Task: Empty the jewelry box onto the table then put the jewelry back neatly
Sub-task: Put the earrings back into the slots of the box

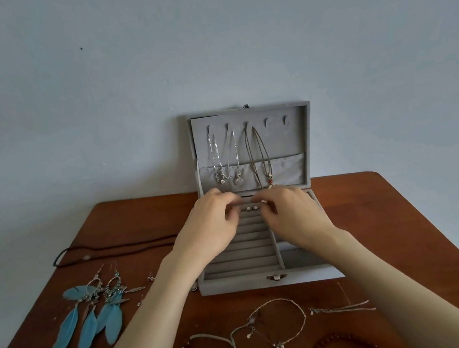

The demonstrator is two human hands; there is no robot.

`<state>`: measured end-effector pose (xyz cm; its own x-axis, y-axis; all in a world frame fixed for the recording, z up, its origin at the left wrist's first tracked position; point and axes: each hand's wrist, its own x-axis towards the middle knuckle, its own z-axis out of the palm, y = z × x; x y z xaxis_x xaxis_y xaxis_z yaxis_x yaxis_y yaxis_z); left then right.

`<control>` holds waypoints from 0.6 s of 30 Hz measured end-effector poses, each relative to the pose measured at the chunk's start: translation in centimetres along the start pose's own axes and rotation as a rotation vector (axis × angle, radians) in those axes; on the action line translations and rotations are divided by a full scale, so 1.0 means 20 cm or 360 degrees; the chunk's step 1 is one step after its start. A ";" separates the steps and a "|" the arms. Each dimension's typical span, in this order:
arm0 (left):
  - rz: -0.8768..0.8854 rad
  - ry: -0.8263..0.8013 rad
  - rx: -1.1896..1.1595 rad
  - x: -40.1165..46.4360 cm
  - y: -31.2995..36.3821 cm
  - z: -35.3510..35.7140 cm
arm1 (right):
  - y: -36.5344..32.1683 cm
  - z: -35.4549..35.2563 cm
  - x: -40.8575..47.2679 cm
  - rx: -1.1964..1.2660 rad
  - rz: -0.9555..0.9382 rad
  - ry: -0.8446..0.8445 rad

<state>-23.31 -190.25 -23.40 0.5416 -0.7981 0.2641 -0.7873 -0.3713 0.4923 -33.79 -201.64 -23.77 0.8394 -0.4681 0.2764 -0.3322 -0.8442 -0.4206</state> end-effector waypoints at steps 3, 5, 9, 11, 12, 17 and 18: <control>0.0030 0.0084 -0.0079 -0.14 -0.03 -0.10 | -0.09 0.02 -0.08 0.0180 -0.0110 0.0109; -0.0001 0.0128 -0.0044 -0.25 -0.09 -0.16 | -0.16 0.03 -0.14 0.0239 -0.0204 0.0117; -0.0204 0.0128 0.0135 -0.42 -0.26 -0.26 | -0.32 0.09 -0.21 0.0207 -0.0411 -0.0052; -0.0310 0.0067 0.0212 -0.47 -0.34 -0.29 | -0.40 0.13 -0.21 0.0038 -0.0509 -0.0163; -0.0340 0.0036 0.0224 -0.49 -0.36 -0.30 | -0.43 0.15 -0.20 -0.0054 -0.0533 -0.0208; -0.0374 0.0021 0.0276 -0.54 -0.45 -0.29 | -0.55 0.24 -0.12 -0.0246 -0.0431 -0.0318; -0.0386 0.0033 0.0274 -0.54 -0.46 -0.29 | -0.57 0.26 -0.10 -0.0270 -0.0412 -0.0335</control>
<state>-20.18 -175.43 -25.99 0.7245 -0.6670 0.1740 -0.6717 -0.6264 0.3956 -29.46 -189.73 -23.92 0.9692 -0.1842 0.1635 -0.1490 -0.9671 -0.2063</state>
